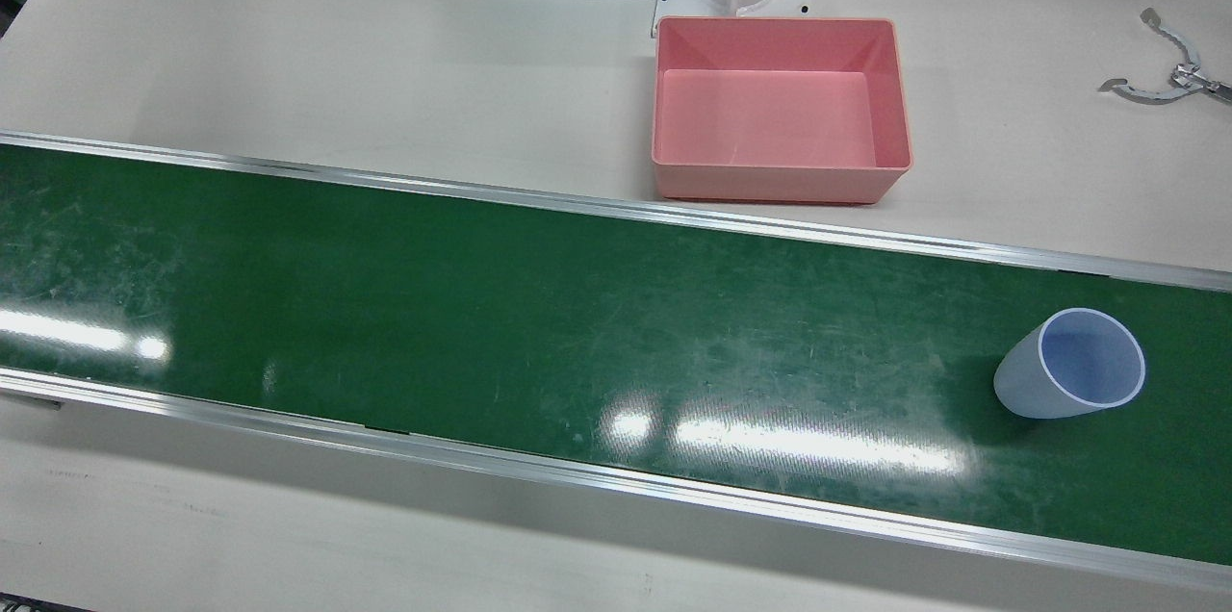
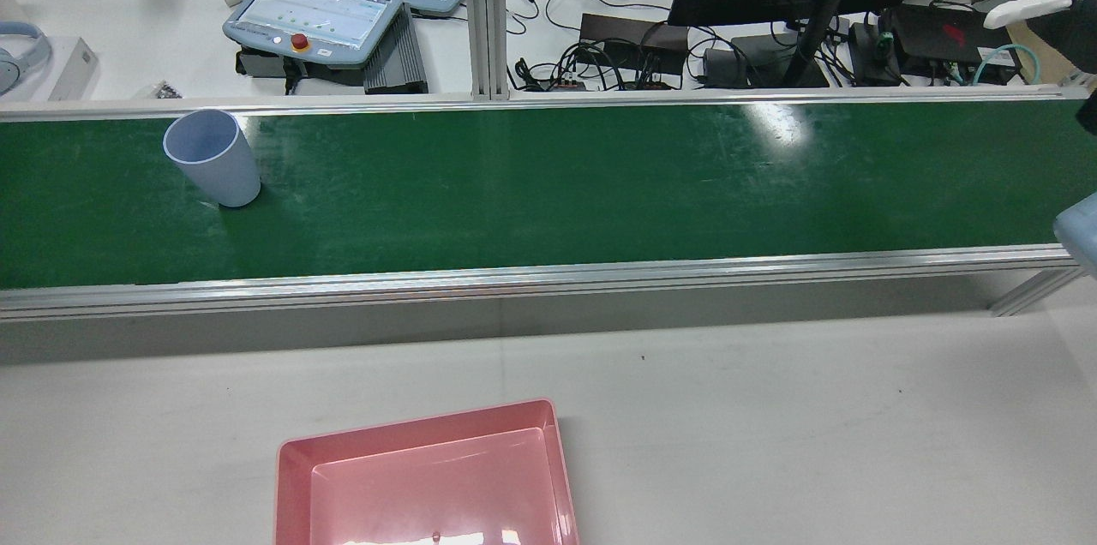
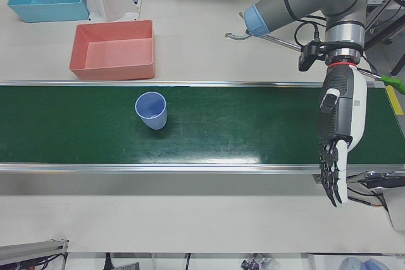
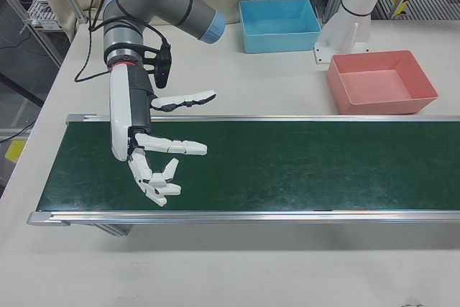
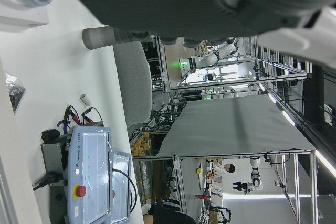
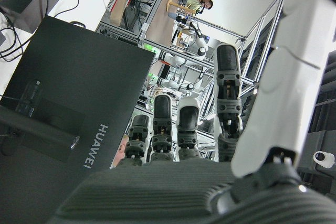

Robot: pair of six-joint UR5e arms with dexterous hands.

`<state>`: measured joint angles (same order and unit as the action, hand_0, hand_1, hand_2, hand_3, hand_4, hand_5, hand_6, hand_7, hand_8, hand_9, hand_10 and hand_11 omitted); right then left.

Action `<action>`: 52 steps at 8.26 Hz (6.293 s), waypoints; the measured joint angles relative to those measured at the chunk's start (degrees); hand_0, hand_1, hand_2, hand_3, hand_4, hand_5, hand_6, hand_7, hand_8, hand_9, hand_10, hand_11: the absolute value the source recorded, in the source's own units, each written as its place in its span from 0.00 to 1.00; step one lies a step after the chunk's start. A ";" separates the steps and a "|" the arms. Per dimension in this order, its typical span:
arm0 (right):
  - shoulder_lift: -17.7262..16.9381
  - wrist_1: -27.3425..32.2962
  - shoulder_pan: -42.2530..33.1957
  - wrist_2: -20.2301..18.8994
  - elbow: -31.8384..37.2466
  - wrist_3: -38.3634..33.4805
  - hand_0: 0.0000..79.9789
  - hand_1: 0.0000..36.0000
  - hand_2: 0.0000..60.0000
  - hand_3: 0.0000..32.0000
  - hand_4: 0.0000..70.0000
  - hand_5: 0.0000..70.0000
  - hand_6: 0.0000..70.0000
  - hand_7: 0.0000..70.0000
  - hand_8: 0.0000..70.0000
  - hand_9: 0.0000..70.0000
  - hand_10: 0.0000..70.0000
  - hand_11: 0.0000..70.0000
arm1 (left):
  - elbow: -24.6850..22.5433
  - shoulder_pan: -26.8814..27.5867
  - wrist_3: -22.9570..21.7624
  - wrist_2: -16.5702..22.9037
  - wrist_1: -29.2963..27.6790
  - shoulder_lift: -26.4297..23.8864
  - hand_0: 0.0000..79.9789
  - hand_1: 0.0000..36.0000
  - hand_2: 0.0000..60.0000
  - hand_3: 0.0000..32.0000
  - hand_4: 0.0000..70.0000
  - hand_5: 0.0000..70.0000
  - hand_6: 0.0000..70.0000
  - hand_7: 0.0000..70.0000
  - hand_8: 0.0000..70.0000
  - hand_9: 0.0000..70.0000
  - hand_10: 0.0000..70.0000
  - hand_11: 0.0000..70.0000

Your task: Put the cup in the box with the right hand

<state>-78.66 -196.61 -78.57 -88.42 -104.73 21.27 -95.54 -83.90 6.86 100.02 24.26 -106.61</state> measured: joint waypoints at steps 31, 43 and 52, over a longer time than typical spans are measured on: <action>0.00 0.00 0.00 0.00 -0.02 0.00 0.71 0.31 0.00 0.00 0.70 0.09 0.28 1.00 0.23 0.51 0.17 0.26 | 0.00 -0.02 0.00 0.00 0.00 0.00 0.00 0.00 0.00 0.00 0.00 0.00 0.00 0.00 0.00 0.00 0.00 0.00; 0.00 0.00 0.00 0.00 0.14 0.00 0.71 0.31 0.00 0.00 0.71 0.09 0.28 1.00 0.23 0.51 0.17 0.26 | 0.00 -0.04 0.00 0.00 0.00 0.00 0.00 0.00 0.00 0.00 0.00 0.00 0.00 0.00 0.00 0.00 0.00 0.00; 0.00 0.00 0.00 0.03 0.05 0.00 0.71 0.31 0.00 0.00 0.70 0.09 0.28 1.00 0.22 0.50 0.17 0.26 | 0.00 -0.04 0.00 0.00 0.00 0.00 0.00 0.00 0.00 0.00 0.00 0.00 0.00 0.00 0.00 0.00 0.00 0.00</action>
<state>-78.66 -196.61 -78.57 -88.39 -104.68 21.27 -95.54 -83.93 6.86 100.02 24.26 -106.61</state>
